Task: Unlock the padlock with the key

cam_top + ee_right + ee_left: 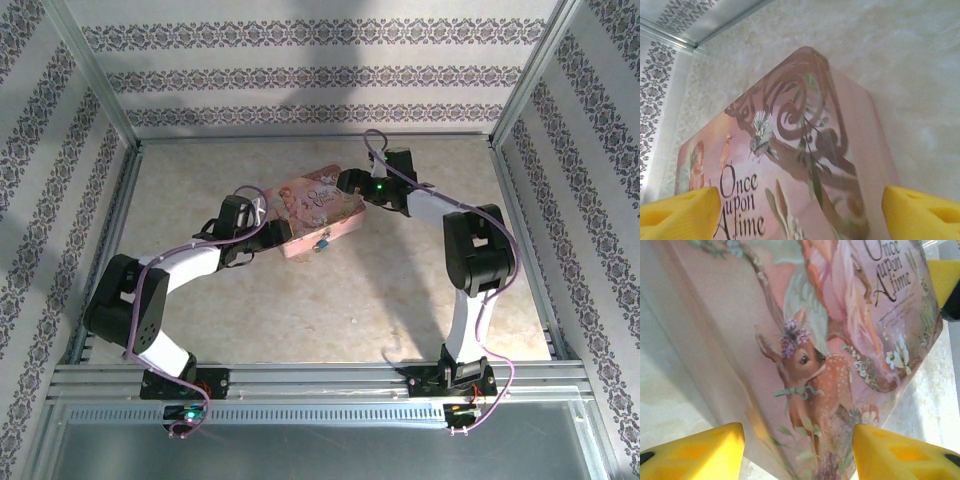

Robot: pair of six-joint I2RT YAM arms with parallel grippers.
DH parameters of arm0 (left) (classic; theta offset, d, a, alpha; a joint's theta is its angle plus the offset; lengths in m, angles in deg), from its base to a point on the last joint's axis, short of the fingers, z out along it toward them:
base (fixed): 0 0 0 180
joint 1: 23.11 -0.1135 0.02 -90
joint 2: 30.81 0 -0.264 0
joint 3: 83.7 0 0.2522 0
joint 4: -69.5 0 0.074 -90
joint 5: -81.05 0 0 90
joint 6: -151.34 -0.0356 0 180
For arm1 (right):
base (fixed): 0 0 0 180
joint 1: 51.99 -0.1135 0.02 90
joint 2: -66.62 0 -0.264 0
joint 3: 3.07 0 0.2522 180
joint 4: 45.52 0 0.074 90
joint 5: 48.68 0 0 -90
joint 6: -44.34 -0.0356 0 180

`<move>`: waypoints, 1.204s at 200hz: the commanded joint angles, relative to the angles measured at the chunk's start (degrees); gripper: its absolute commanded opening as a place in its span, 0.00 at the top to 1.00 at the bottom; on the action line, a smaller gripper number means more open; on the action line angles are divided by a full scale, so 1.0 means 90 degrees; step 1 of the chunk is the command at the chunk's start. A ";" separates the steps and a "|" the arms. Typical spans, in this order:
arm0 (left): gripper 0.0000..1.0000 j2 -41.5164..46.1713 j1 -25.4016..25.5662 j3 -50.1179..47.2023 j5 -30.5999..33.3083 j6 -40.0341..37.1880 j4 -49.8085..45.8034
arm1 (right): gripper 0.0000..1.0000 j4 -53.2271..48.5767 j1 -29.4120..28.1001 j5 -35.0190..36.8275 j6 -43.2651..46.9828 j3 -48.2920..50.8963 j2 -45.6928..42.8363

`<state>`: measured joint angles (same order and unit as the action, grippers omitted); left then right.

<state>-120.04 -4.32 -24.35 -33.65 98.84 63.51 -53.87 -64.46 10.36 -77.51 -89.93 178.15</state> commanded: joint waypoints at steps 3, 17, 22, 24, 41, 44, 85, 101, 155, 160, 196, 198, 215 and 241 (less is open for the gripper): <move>0.39 0.0600 -0.0027 0.0016 0.0453 -0.0216 -0.0261 | 0.16 -0.0053 0.0309 0.0126 0.0415 0.0617 -0.1006; 0.38 0.0917 -0.0095 0.0035 0.0635 -0.0319 -0.0427 | 0.16 -0.0090 0.0394 0.0177 0.0519 0.1123 -0.1514; 0.38 0.1030 -0.0101 0.0047 0.0699 -0.0353 -0.0489 | 0.17 -0.0101 0.0408 0.0170 0.0545 0.1304 -0.1700; 0.38 0.1075 -0.0111 0.0056 0.0720 -0.0381 -0.0521 | 0.17 -0.0095 0.0409 0.0169 0.0550 0.1376 -0.1769; 0.38 0.1340 -0.0108 0.0240 0.0803 -0.0598 -0.0788 | 0.19 0.0094 0.0390 -0.0017 0.0466 0.2033 -0.2343; 0.39 0.1370 -0.0108 0.0297 0.0780 -0.0638 -0.0842 | 0.19 0.0164 0.0382 -0.0066 0.0414 0.2158 -0.2426; 0.46 0.1105 -0.0082 0.0919 0.0050 -0.0631 -0.0865 | 0.28 0.1273 -0.0146 -0.0397 0.0151 0.3513 -0.3161; 0.50 0.0741 -0.0014 0.1240 -0.0259 -0.0562 -0.0858 | 0.29 0.2068 -0.0374 -0.0448 -0.0054 0.3932 -0.3130; 0.57 -0.0612 0.0152 0.2319 -0.0841 -0.0638 -0.1182 | 0.33 0.3858 -0.1047 -0.0368 -0.0295 0.4300 -0.2097; 0.57 -0.0710 0.0152 0.2388 -0.0857 -0.0632 -0.1217 | 0.33 0.4001 -0.1082 -0.0333 -0.0329 0.4304 -0.1979; 0.58 -0.1307 0.0160 0.2787 -0.0945 -0.0638 -0.1552 | 0.35 0.4740 -0.1207 -0.0218 -0.0300 0.4251 -0.1267; 0.58 -0.1341 0.0159 0.2809 -0.0951 -0.0652 -0.1568 | 0.35 0.4765 -0.1211 -0.0221 -0.0299 0.4239 -0.1234; 0.58 -0.1550 0.0165 0.2911 -0.0951 -0.0670 -0.1709 | 0.36 0.4962 -0.1232 -0.0237 -0.0289 0.4169 -0.0952; 0.60 -0.1741 0.0165 0.2936 -0.0859 -0.0671 -0.1820 | 0.38 0.5173 -0.1242 -0.0240 -0.0270 0.4119 -0.0690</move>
<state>-134.40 -3.55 0.61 -40.69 94.16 50.72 -13.13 -75.04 7.87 -80.05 -51.68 170.11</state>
